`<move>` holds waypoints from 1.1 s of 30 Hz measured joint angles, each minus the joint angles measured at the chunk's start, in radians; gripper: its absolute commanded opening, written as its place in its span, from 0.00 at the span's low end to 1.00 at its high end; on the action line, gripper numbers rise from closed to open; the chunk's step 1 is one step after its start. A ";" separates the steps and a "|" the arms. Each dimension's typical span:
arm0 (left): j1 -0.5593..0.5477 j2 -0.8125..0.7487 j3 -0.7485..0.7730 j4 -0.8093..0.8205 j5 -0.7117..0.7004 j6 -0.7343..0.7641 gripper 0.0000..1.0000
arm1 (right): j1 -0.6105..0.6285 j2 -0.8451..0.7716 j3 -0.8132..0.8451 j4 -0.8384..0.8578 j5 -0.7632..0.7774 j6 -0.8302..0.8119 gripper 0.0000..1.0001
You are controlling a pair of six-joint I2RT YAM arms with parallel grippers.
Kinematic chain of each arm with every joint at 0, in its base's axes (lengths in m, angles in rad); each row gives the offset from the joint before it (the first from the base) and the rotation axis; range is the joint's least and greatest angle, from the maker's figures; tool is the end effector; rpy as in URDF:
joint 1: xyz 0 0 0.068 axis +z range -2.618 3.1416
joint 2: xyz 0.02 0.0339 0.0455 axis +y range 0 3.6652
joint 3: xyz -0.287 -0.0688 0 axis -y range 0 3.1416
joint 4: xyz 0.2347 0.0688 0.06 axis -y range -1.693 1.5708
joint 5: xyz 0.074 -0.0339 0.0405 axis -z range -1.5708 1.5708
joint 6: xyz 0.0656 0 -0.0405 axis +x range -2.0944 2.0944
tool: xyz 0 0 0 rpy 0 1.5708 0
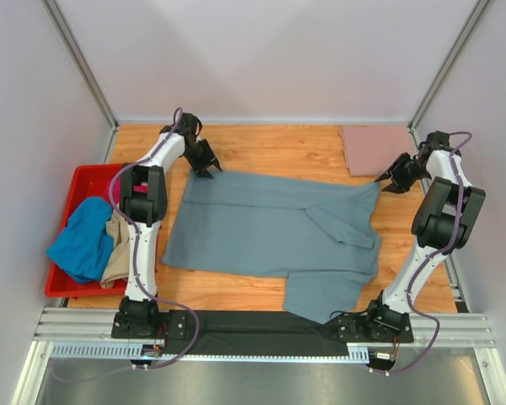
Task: Fold and stack the t-shirts
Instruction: Fold the tshirt
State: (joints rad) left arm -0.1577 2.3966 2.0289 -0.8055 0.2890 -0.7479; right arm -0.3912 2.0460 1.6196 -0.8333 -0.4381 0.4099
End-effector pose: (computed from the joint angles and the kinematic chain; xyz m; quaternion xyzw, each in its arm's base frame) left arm 0.5151 -0.1008 0.1535 -0.2549 0.9364 -0.2124 0.1140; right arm 0.4087 -0.1385 0.1993 0.3450 0.9011 0.2161 0.1492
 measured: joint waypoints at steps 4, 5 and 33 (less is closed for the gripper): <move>0.005 0.000 -0.008 0.029 0.023 -0.011 0.53 | 0.000 0.000 -0.032 0.014 -0.002 -0.013 0.32; 0.004 0.000 -0.008 0.031 0.023 -0.012 0.53 | 0.000 0.000 -0.046 0.023 -0.001 -0.014 0.27; 0.020 0.040 0.064 -0.024 -0.005 -0.076 0.52 | 0.002 0.005 -0.100 0.048 0.083 -0.045 0.38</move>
State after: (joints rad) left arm -0.1375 2.4363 2.0926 -0.8295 0.2844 -0.8238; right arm -0.3897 2.0510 1.5192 -0.7853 -0.3550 0.3649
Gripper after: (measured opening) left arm 0.518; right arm 0.355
